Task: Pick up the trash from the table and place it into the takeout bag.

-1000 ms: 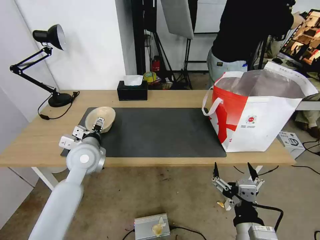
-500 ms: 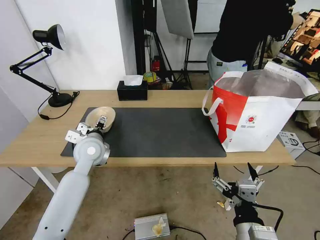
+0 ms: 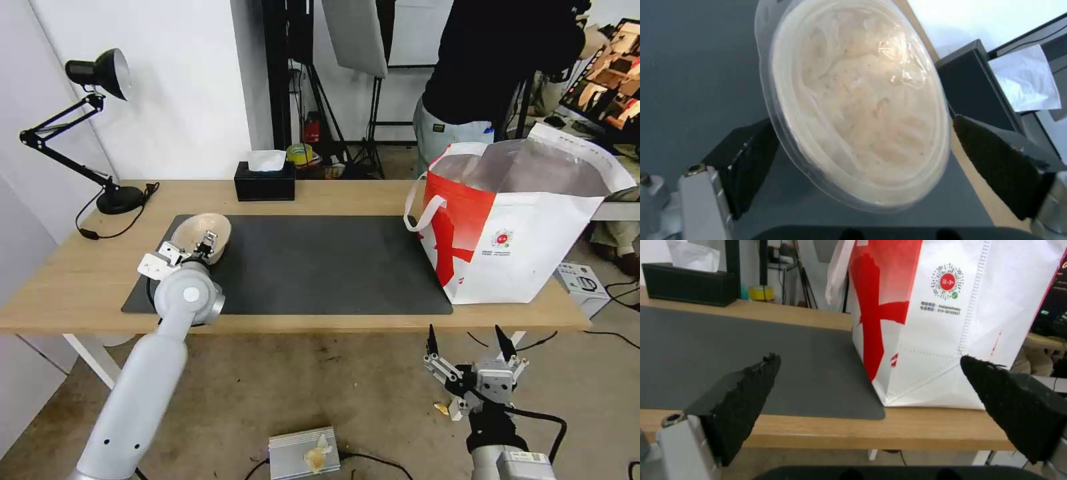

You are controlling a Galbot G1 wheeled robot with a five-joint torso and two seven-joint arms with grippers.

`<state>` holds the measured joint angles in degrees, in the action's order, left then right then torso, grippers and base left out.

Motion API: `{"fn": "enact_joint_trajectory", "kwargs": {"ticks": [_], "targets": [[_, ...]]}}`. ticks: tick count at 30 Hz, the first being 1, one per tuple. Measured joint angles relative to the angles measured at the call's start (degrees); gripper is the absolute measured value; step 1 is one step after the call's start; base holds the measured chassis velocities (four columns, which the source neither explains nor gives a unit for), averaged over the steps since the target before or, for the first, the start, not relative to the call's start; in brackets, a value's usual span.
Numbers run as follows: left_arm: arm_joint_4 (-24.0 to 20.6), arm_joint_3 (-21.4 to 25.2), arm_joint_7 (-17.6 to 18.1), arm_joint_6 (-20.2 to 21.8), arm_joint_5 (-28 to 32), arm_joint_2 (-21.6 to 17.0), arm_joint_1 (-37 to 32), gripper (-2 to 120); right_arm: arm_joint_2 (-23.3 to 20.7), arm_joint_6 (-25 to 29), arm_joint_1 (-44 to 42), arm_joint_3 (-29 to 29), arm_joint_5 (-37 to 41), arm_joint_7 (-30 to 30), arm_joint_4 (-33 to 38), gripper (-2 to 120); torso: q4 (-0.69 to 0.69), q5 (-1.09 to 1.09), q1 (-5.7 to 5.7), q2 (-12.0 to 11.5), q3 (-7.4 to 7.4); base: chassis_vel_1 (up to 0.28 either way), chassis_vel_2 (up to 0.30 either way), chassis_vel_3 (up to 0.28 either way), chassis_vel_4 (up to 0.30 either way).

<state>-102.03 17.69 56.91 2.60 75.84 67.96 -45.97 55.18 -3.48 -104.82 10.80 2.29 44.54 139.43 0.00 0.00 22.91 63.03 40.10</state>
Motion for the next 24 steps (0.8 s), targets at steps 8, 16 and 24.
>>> {"fn": "enact_joint_trajectory", "kwargs": {"ticks": [8, 16, 24], "targets": [[0.4, -0.2, 0.0, -0.1, -0.2, 0.4, 0.2, 68, 0.0, 0.0, 0.0, 0.0, 0.0, 0.0, 0.0, 100, 0.0, 0.0, 0.0, 0.0, 0.0, 0.0, 0.0, 0.0, 0.0], [0.6, -0.2, 0.0, -0.3, -0.2, 0.2, 0.5, 29, 0.0, 0.0, 0.0, 0.0, 0.0, 0.0, 0.0, 100, 0.0, 0.0, 0.0, 0.0, 0.0, 0.0, 0.0, 0.0, 0.0], [0.5, -0.2, -0.1, -0.3, -0.3, 0.2, 0.1, 3, 0.0, 0.0, 0.0, 0.0, 0.0, 0.0, 0.0, 100, 0.0, 0.0, 0.0, 0.0, 0.0, 0.0, 0.0, 0.0, 0.0]]}}
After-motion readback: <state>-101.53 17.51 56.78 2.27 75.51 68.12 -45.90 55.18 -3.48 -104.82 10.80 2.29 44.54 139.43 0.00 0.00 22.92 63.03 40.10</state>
